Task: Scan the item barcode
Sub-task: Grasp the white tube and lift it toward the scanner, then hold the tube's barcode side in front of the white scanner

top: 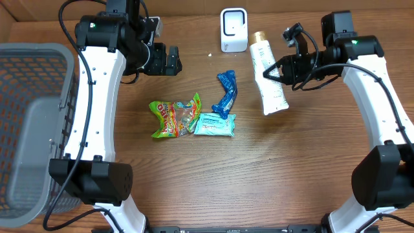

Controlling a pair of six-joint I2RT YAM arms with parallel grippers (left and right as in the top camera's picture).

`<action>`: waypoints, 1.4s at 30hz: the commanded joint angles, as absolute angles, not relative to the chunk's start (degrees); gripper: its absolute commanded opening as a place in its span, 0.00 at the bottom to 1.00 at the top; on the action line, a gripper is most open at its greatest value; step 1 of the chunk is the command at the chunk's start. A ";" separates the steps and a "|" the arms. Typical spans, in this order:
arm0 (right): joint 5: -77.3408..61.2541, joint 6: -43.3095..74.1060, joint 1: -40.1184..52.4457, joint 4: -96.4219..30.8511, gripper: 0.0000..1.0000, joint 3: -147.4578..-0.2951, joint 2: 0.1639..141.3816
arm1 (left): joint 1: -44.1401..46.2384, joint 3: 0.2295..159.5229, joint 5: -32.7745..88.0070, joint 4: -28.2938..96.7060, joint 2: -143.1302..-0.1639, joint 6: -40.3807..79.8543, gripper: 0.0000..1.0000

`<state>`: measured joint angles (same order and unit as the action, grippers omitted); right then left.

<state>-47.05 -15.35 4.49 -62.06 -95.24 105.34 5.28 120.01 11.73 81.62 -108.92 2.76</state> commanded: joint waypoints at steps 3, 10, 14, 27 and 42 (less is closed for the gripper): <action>-32.05 -9.15 9.30 -57.78 0.04 -97.27 102.87 | 5.65 120.95 11.57 81.62 -108.66 1.67 0.99; -4.54 -3.99 16.60 -54.87 0.04 -104.97 102.89 | 5.65 120.97 11.55 81.62 -108.66 1.67 1.00; 9.74 -4.71 18.79 -50.41 0.04 -110.45 102.89 | 5.65 120.97 11.57 81.62 -108.66 1.67 1.00; 24.53 -23.70 21.19 -24.16 0.04 -110.67 112.86 | 5.65 120.95 11.55 81.62 -108.66 1.67 1.00; 33.10 -53.47 22.46 3.99 0.04 -110.65 129.62 | 5.65 120.95 11.57 81.62 -108.66 1.67 1.00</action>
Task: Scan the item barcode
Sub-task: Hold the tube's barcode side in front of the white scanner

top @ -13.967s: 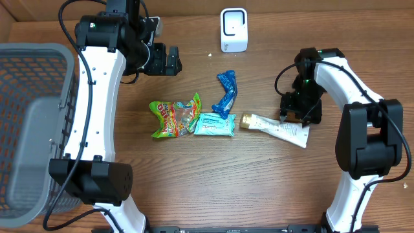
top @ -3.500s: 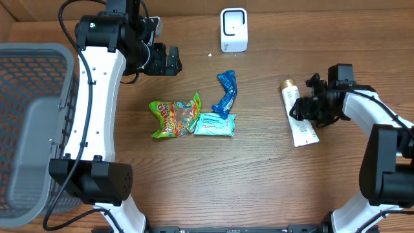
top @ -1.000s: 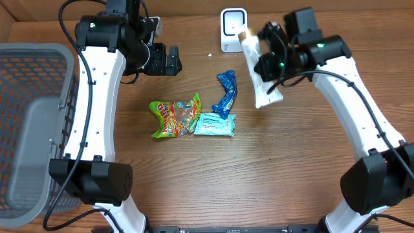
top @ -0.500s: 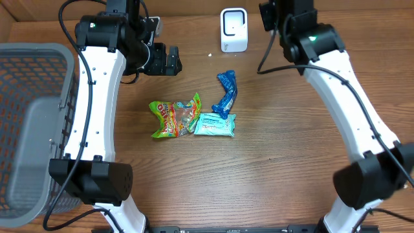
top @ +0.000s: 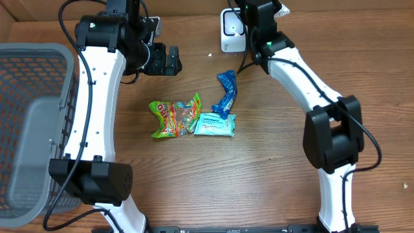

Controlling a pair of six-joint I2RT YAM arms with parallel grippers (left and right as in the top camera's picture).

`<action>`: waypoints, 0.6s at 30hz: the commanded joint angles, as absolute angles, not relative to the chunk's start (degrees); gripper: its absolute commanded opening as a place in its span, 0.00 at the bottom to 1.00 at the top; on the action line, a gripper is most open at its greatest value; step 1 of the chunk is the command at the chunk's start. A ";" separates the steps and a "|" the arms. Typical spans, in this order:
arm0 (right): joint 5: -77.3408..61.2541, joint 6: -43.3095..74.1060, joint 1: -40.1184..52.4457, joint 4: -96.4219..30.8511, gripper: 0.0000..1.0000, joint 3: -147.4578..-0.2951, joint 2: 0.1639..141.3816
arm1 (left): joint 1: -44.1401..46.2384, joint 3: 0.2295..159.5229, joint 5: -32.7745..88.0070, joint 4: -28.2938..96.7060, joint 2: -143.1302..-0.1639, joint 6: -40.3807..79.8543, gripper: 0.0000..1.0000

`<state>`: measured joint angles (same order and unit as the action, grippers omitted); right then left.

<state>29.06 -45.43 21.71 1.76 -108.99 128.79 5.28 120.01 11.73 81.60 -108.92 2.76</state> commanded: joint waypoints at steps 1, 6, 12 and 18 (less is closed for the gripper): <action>33.50 -54.65 22.52 4.47 0.04 -110.65 130.52 | 5.65 120.97 11.55 81.62 -108.66 1.67 1.00; 35.09 -56.64 22.55 5.15 0.04 -110.65 134.52 | 5.69 120.97 11.57 81.62 -108.66 1.67 1.00; 34.68 -56.62 22.76 5.32 0.04 -110.63 136.77 | 5.65 120.97 11.57 81.62 -108.66 1.67 1.00; 34.26 -56.62 22.92 5.54 0.04 -110.63 137.88 | 5.65 120.97 11.57 81.62 -108.66 1.67 1.00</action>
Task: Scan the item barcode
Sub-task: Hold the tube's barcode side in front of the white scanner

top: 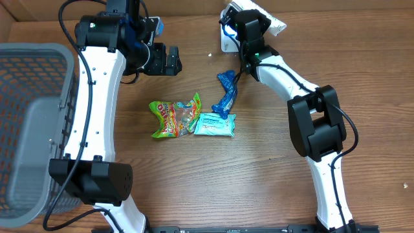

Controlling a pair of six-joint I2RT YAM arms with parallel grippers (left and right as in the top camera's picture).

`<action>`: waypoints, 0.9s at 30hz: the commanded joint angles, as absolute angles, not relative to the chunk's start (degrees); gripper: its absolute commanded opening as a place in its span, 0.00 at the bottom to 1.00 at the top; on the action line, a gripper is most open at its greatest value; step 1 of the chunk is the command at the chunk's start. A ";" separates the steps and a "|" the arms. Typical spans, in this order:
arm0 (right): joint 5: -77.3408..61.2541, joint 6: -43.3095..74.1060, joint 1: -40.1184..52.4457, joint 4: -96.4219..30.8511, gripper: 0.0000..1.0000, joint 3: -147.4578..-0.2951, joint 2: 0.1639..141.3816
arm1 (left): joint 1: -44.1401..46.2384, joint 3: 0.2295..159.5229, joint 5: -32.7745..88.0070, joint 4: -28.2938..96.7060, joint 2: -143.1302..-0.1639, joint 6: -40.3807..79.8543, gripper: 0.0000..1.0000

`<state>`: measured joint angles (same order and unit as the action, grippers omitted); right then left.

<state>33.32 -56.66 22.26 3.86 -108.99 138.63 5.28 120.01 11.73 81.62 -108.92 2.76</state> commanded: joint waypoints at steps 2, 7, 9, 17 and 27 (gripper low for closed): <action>34.30 -56.64 22.98 5.54 0.04 -110.63 138.26 | 5.65 120.97 11.55 81.62 -108.66 1.67 1.00; 34.46 -56.60 23.27 5.52 0.04 -110.63 138.61 | 5.65 120.97 11.57 81.62 -108.66 1.67 1.00; 34.48 -56.62 23.44 5.54 0.04 -110.63 138.67 | 5.65 120.97 11.55 81.62 -108.66 1.67 1.00; 35.97 -56.66 24.01 5.50 0.04 -110.63 138.98 | 5.65 120.95 11.57 81.62 -108.66 1.67 1.00; 38.15 -56.62 24.05 4.89 0.04 -110.61 140.29 | 5.69 120.97 11.57 81.62 -108.66 1.67 1.00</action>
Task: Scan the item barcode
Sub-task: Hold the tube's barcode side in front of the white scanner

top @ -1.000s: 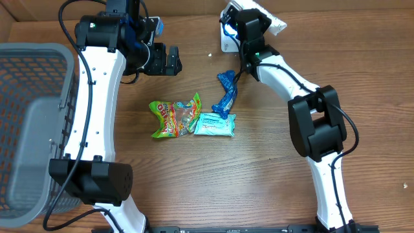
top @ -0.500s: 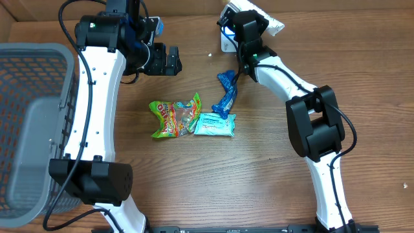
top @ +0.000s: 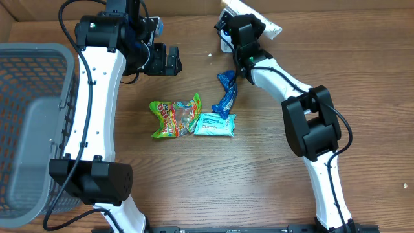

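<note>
A white lotion tube [top: 259,15] is held at the back edge of the table, lying almost level above the white barcode scanner [top: 224,44]. My right gripper [top: 240,22] is shut on the tube, and its wrist hides most of the scanner. My left gripper [top: 173,60] hangs open and empty over the table, left of the scanner, with its fingers pointing right.
A green snack bag [top: 174,116], a teal wipes pack [top: 215,124] and a blue wrapper [top: 226,92] lie mid-table in front of the scanner. A grey mesh basket [top: 26,129] stands at the left edge. The right arm stretches from the front right to the back.
The right gripper has shifted slightly left over the scanner, and the tube now lies flatter and shows more of its length. The left arm and the table items have not moved.
The right gripper first held the tube over the table to the right of the scanner. Then the arm was at the back, over the scanner, with the tube barely showing. After that the tube sat above the scanner, and now it lies across it.
</note>
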Controlling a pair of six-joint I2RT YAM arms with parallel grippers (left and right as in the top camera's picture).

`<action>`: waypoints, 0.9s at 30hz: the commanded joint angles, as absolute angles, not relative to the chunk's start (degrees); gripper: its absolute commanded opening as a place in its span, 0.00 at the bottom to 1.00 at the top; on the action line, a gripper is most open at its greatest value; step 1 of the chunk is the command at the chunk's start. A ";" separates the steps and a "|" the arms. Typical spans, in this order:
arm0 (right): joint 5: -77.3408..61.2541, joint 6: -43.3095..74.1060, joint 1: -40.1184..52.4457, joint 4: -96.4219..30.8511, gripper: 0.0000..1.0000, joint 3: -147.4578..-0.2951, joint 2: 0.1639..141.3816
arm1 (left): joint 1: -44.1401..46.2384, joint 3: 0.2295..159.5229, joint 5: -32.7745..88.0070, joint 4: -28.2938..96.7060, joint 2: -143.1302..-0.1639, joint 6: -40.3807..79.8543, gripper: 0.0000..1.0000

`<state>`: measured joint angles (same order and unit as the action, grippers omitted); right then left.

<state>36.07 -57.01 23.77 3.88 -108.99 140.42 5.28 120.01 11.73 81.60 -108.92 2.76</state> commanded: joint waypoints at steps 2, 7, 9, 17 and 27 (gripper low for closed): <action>38.13 -56.64 24.05 4.93 0.04 -110.61 140.29 | 5.69 120.97 11.55 81.62 -108.66 1.67 1.00; 38.20 -56.60 24.05 4.43 0.04 -110.61 140.29 | 5.69 120.97 11.57 81.62 -108.66 1.67 1.00; 38.33 -56.64 24.05 4.45 0.04 -110.61 140.29 | 5.69 120.97 11.57 81.62 -108.66 1.67 1.00; 40.12 -56.64 24.05 5.10 0.04 -110.61 140.29 | 5.69 120.97 11.55 81.62 -108.66 1.67 1.00; 47.37 -57.54 24.62 11.31 0.04 -110.61 140.29 | 5.69 120.97 11.57 81.62 -108.66 1.67 1.00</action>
<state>43.42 -57.34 23.92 9.82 -108.99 141.18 5.28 120.01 11.73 81.62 -108.92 2.76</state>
